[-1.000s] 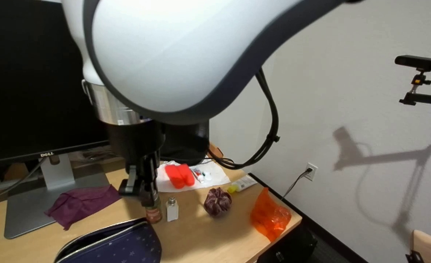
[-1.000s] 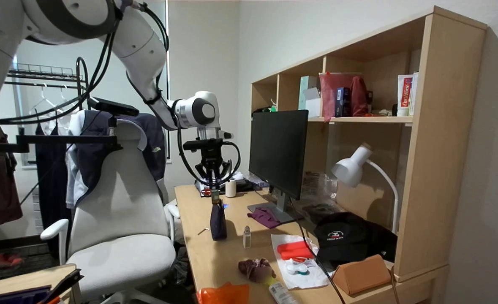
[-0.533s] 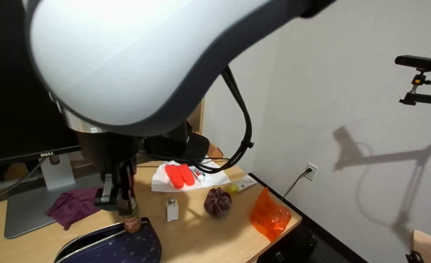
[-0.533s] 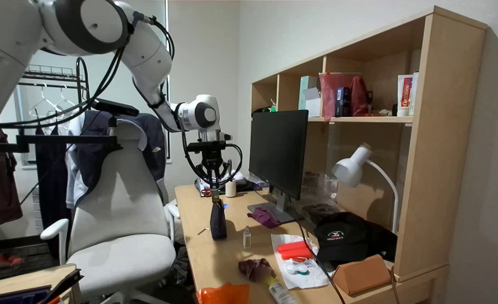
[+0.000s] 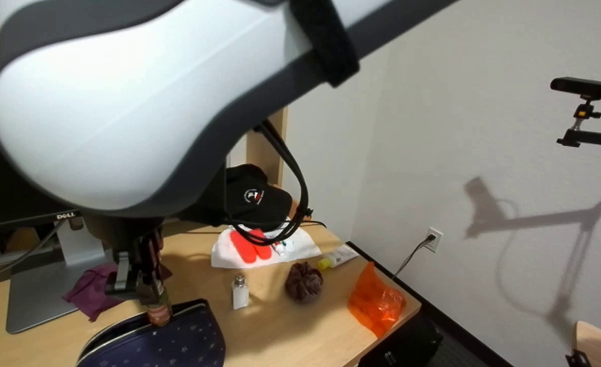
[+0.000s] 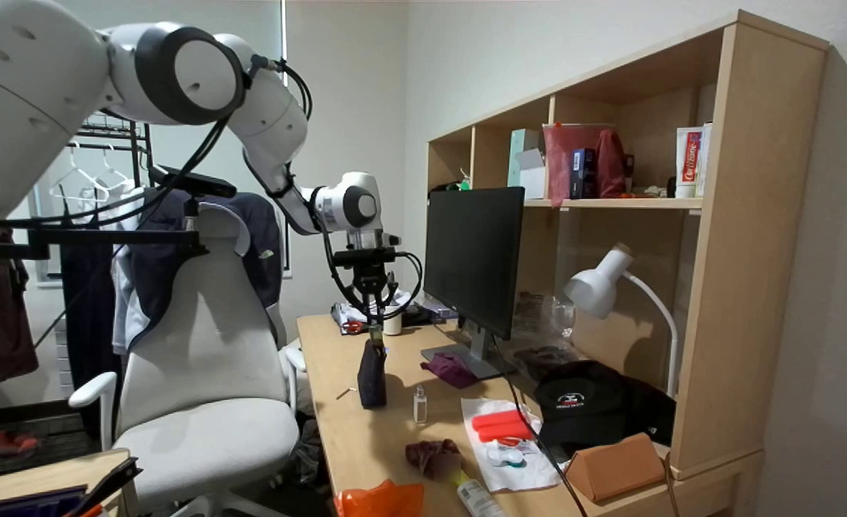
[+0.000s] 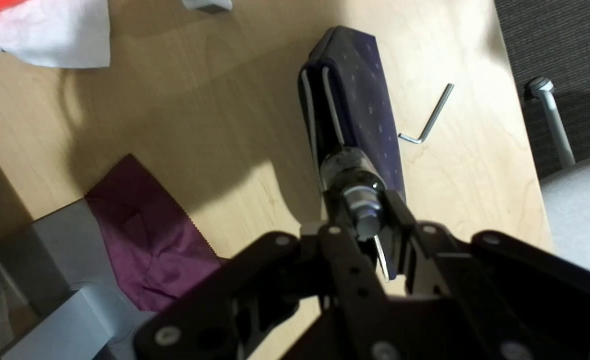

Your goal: Pick the black bottle and put it in the purse

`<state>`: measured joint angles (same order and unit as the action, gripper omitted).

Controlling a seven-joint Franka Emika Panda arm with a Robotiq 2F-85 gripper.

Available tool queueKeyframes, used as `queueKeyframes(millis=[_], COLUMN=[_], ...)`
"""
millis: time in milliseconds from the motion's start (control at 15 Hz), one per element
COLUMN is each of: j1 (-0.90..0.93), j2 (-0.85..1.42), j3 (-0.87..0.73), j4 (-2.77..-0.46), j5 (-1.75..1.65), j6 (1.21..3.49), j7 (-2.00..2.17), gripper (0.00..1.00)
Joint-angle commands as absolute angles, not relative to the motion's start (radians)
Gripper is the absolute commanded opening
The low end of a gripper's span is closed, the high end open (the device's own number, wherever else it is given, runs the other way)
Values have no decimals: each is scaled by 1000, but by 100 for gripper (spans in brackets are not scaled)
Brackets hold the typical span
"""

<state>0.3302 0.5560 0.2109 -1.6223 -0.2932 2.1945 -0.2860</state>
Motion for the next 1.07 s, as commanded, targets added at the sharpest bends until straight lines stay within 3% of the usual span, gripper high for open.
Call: queueKeyframes(millis=[0,1000], j1=[338,360], j2=[610,648], j3=[205,200], j4=[-1539,-1485], j5=[-315,-326], j6=[2161,2158], j7=[-326,-334], gripper=[13,13])
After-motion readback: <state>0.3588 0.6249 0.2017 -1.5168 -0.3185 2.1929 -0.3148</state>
